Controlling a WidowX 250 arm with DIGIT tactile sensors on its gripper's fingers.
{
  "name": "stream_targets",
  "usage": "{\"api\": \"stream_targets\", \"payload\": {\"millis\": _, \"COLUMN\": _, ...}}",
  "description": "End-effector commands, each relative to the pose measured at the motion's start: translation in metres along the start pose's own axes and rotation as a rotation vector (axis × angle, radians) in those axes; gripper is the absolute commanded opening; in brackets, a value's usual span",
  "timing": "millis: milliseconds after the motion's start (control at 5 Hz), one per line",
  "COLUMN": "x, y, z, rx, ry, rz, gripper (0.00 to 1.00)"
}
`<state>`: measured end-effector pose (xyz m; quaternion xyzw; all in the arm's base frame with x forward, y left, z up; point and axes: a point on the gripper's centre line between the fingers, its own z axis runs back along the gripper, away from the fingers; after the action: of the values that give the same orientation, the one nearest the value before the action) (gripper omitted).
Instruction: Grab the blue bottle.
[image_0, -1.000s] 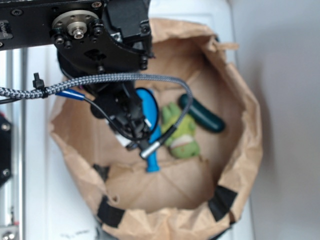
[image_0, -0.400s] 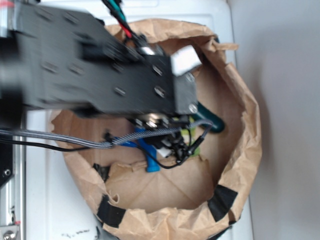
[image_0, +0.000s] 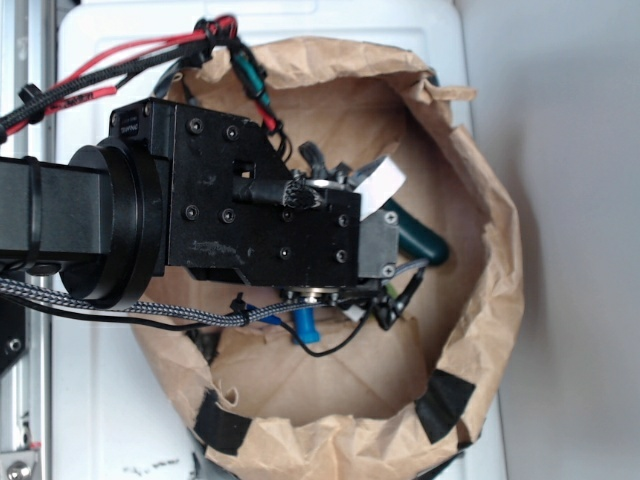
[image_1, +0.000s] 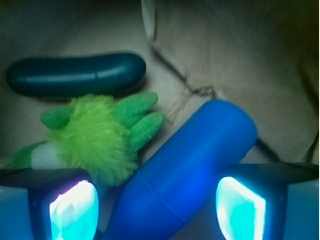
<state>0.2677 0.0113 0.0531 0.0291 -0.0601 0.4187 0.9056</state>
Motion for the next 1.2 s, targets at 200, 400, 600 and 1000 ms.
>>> {"api": "stream_targets", "payload": {"millis": 200, "x": 0.014, "y": 0.019, "z": -0.049, "rx": -0.042, "ry": -0.135, "rz": 0.131, "gripper": 0.80}}
{"api": "stream_targets", "payload": {"millis": 400, "x": 0.012, "y": 0.022, "z": -0.039, "rx": -0.041, "ry": -0.125, "rz": 0.122, "gripper": 0.00}}
{"api": "stream_targets", "payload": {"millis": 600, "x": 0.014, "y": 0.024, "z": -0.008, "rx": -0.053, "ry": -0.071, "rz": 0.126, "gripper": 0.00}}
{"api": "stream_targets", "payload": {"millis": 1000, "x": 0.016, "y": 0.022, "z": 0.067, "rx": -0.080, "ry": 0.003, "rz": 0.047, "gripper": 0.00}}
